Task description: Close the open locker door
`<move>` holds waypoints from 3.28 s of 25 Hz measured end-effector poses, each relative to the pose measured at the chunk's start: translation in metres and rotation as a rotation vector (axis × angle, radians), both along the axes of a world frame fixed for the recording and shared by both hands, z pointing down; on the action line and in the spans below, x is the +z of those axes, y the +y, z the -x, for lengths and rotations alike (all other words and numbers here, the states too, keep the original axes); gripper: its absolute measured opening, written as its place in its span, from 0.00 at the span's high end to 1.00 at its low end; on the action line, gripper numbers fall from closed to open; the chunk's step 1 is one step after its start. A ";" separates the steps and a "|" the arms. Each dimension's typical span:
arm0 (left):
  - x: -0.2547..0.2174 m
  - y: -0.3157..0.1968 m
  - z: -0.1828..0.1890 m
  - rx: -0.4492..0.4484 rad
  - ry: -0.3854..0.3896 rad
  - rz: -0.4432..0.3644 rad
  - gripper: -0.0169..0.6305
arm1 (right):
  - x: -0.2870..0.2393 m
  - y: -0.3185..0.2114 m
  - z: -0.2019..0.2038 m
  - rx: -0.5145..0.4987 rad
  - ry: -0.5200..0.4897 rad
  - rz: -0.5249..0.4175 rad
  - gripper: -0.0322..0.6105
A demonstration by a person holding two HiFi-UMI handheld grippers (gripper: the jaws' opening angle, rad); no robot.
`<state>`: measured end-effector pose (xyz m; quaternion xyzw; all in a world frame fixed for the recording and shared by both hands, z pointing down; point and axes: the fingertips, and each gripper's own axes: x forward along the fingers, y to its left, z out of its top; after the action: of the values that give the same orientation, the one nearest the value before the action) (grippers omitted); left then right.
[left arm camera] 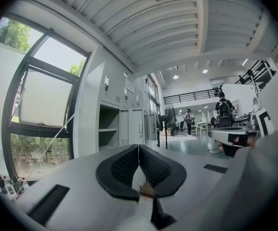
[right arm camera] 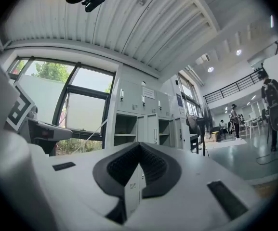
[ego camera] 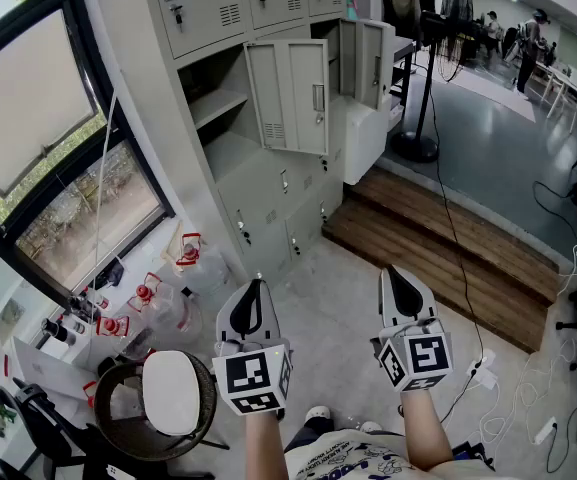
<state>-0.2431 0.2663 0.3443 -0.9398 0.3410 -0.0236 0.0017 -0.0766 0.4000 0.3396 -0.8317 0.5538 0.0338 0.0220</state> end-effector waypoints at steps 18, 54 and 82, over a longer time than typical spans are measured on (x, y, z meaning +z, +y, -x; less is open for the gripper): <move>0.005 -0.017 0.011 0.024 -0.004 0.004 0.96 | 0.002 -0.017 0.016 -0.024 -0.045 -0.041 0.93; 0.026 -0.176 -0.080 -0.071 -0.038 0.023 0.96 | 0.021 -0.189 -0.095 -0.097 -0.103 -0.031 0.61; 0.036 -0.292 -0.248 -0.161 -0.074 0.051 0.96 | 0.041 -0.322 -0.276 -0.209 -0.156 0.001 0.61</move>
<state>0.0045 -0.0260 0.3806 -0.9075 0.4144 -0.0670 -0.0116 0.1991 0.0782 0.3801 -0.7695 0.6341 -0.0337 0.0681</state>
